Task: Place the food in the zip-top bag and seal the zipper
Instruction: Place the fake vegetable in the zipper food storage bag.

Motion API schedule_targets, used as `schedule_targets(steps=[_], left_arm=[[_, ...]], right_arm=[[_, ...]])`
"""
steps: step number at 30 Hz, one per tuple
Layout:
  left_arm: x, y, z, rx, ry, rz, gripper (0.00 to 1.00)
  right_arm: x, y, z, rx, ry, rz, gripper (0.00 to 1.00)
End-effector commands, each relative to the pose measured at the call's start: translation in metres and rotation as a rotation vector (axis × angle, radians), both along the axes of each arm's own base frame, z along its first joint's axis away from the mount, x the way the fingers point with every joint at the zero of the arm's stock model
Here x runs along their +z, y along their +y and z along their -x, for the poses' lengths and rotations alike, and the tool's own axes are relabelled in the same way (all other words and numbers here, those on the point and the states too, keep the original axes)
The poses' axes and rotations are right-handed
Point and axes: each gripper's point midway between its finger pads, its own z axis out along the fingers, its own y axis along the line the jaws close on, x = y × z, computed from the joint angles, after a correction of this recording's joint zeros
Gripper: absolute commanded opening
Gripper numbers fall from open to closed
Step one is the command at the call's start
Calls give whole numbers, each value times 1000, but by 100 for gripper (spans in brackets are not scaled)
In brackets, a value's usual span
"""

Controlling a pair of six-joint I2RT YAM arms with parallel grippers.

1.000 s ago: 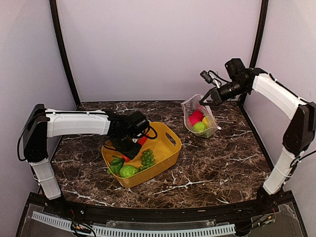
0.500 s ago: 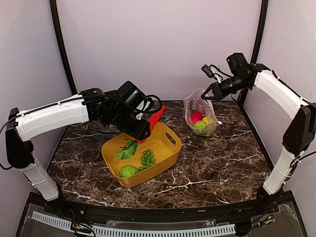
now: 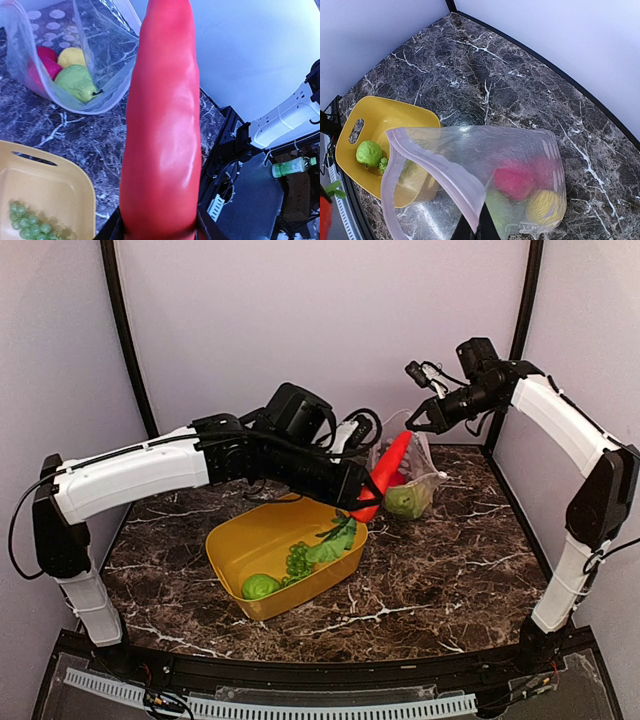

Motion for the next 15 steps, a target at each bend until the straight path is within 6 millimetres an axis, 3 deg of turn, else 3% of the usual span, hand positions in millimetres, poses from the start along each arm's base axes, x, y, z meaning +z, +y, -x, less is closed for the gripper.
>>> schedule_targets(steps=[1,8,15], left_arm=[[12,-34,7,-46,139,132,12],[12,-59,8,-16,364,243,12],[10,-61,-13,115,589,355,12]], right_arm=[[6,5,5,14,-23,-3,0],[11,9,15,15,-64,18,0],[15,10,24,12,-98,35,0]])
